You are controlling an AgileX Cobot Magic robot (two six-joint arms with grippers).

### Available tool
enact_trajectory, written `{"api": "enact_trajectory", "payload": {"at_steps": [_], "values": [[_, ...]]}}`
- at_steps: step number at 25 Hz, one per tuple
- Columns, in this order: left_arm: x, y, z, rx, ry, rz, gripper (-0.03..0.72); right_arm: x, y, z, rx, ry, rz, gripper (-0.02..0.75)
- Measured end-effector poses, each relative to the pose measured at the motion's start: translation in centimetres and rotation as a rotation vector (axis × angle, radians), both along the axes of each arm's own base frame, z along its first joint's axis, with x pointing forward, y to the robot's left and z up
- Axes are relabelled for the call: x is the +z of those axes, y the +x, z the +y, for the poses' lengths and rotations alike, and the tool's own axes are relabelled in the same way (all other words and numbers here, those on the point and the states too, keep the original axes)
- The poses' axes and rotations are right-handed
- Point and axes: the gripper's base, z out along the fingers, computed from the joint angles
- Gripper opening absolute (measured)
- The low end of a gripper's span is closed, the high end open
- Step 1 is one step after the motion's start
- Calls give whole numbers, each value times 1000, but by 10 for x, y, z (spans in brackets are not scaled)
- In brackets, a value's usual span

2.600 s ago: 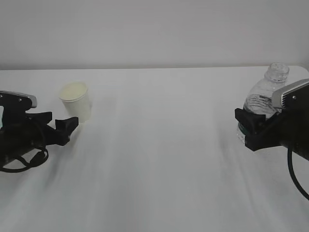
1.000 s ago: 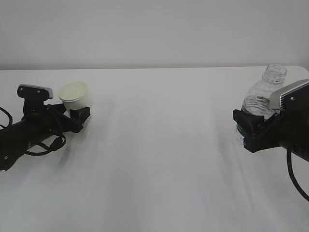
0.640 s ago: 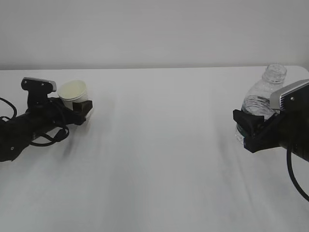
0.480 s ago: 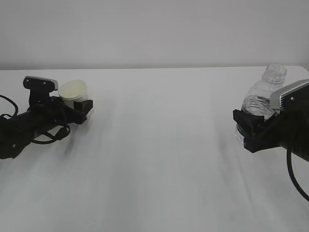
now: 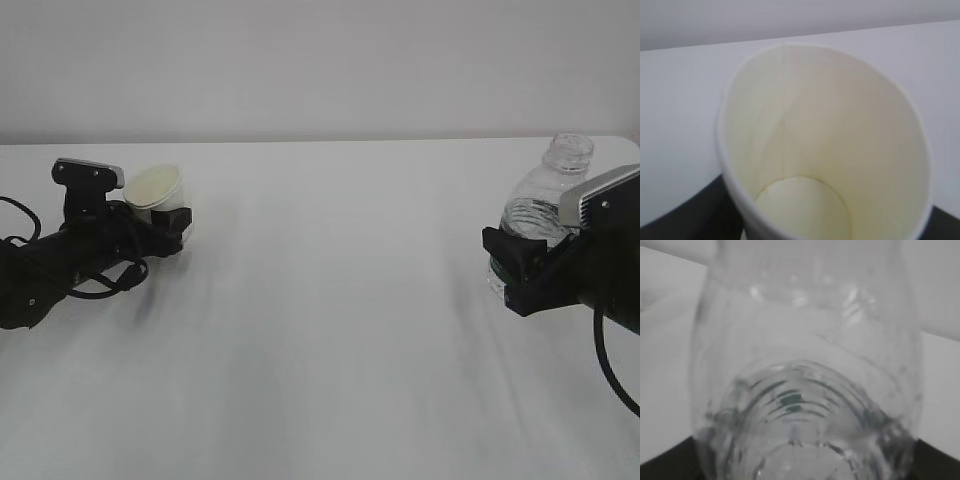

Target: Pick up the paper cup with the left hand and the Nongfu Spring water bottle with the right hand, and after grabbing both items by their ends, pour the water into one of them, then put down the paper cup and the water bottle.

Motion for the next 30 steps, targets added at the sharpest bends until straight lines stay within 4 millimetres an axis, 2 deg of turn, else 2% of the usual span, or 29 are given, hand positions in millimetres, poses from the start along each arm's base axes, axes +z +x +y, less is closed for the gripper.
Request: {"api": "enact_trajectory", "payload": {"at_steps": [8,10,14,17,20,30], "values": [[1,-2,-4,-57,24,-2,429,-2,-1,0,-3,-10,24,465],[7,-2,-5,-79,43,0,428,-2,-1,0,-3,-10,24,465],[32,-2,-5,-85,62,-28,424,-2,-1,0,-3,-10,24,465],[48,-9,-5,-88,62,-51,421,-2,-1,0,-3,-10,24,464],[54,-18,-4,-99,66,-52,421,-2,-1,0,-3,-10,24,464],[55,-49,-19,-312,-11,-100,421,-2,-1,0,-3,-10,24,464]]}}
